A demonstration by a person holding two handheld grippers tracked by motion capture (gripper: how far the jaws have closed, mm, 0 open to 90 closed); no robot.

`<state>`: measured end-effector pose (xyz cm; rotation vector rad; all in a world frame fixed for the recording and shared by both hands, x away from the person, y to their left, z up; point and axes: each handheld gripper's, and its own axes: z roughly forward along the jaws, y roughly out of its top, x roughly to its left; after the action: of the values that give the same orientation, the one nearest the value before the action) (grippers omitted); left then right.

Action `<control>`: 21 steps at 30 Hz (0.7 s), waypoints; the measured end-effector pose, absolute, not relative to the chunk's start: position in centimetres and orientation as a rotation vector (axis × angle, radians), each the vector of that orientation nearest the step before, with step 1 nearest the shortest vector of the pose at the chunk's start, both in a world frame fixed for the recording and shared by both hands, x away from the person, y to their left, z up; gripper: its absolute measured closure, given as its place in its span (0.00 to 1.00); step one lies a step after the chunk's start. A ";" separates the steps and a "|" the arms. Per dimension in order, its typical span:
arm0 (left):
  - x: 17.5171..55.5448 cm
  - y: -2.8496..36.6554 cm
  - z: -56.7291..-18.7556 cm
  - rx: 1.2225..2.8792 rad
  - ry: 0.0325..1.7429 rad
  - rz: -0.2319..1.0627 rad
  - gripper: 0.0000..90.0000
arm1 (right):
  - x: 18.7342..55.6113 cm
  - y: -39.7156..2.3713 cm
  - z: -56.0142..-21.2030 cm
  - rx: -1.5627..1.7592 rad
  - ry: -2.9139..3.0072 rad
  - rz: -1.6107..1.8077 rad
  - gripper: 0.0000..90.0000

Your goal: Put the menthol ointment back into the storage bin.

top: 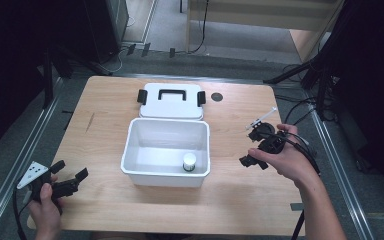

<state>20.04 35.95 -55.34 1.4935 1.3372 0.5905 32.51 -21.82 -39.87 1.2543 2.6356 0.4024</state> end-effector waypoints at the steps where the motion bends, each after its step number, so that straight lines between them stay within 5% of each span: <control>1: 20.0 35.9 -55.3 1.493 1.337 0.591 0.00 | 32.3 -22.2 -40.2 1.256 2.614 0.429 0.00; 21: 20.0 35.9 -55.3 1.499 1.332 0.595 0.00 | 28.9 -28.0 -47.9 1.353 2.304 0.791 0.00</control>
<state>20.03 35.90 -55.34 1.4987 1.3324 0.5954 28.90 -28.00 -47.92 1.3534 2.3044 0.7915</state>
